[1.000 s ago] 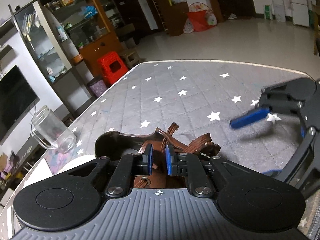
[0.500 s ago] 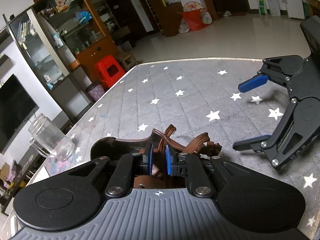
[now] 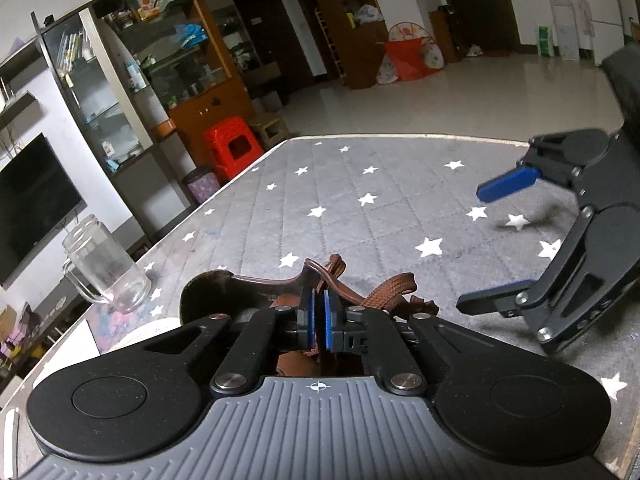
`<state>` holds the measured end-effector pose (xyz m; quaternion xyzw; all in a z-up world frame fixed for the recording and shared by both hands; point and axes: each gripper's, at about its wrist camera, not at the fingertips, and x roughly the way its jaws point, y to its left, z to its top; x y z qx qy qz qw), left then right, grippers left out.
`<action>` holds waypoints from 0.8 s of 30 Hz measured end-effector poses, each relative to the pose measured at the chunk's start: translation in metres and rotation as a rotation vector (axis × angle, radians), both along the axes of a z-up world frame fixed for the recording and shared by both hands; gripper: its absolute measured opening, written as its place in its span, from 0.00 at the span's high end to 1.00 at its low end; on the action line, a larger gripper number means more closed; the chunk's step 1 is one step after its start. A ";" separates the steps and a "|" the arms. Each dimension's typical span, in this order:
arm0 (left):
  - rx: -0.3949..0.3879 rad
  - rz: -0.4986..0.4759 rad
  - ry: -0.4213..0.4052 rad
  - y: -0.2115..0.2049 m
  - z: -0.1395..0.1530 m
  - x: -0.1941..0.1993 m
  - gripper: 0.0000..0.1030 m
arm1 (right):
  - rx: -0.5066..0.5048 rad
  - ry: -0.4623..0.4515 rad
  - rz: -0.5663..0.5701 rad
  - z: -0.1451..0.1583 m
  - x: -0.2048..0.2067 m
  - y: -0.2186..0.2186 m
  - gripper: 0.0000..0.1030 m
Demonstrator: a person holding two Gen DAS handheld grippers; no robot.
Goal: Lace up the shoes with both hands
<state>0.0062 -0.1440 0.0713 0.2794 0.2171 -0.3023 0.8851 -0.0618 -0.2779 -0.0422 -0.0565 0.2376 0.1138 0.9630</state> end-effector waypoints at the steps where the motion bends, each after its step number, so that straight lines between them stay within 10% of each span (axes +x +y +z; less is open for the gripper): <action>1: 0.003 -0.002 0.001 0.000 0.000 0.000 0.95 | 0.011 -0.010 0.006 0.004 -0.003 0.002 0.00; 24: -0.013 0.068 -0.073 -0.012 -0.004 -0.023 0.98 | 0.101 0.059 0.158 0.007 -0.011 0.047 0.00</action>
